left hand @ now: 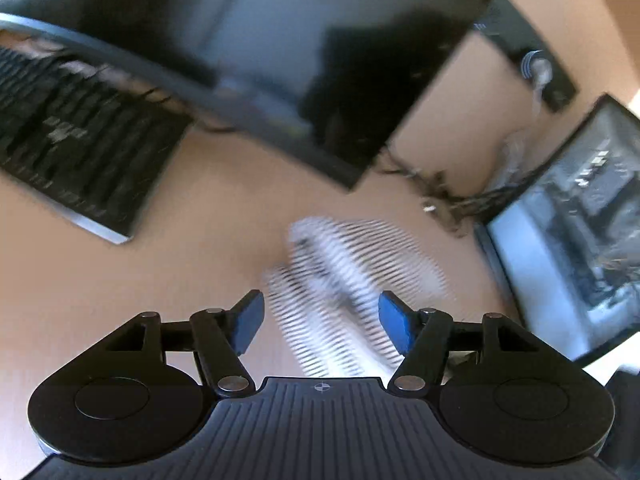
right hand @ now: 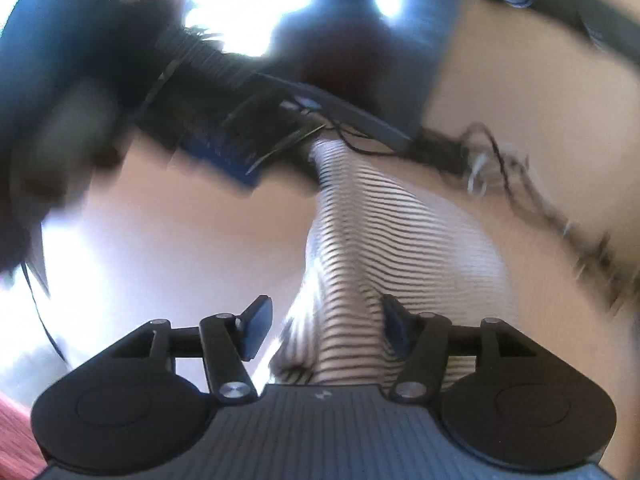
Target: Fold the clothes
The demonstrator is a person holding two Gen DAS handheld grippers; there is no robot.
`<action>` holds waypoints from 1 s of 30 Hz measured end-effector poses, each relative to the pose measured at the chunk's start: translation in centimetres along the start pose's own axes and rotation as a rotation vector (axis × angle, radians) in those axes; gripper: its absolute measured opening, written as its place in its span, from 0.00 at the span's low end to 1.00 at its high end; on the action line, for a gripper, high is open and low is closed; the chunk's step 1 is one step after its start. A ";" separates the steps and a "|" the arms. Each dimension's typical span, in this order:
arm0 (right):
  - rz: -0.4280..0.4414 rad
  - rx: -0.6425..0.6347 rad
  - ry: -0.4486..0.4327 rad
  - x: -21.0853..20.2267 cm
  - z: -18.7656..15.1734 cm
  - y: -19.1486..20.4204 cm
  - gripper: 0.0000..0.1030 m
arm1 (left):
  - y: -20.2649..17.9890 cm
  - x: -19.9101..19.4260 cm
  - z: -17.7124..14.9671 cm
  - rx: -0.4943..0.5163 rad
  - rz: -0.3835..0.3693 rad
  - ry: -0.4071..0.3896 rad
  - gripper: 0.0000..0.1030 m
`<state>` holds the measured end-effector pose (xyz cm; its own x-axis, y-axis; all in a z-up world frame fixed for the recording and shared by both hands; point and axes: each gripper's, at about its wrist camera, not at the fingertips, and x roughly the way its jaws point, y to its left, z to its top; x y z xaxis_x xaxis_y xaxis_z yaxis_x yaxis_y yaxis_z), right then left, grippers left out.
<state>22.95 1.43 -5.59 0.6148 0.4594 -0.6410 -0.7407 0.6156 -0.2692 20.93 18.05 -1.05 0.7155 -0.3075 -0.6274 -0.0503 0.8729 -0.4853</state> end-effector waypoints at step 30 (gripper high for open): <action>0.048 0.322 -0.076 -3.2 0.9 -13.3 0.77 | 3.2 1.0 1.3 0.102 0.066 -0.031 0.71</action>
<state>31.04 -7.68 0.68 0.6087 0.5319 -0.5887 -0.6532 0.7572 0.0087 22.39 21.02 -2.51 0.7340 -0.2374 -0.6363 -0.0281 0.9255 -0.3776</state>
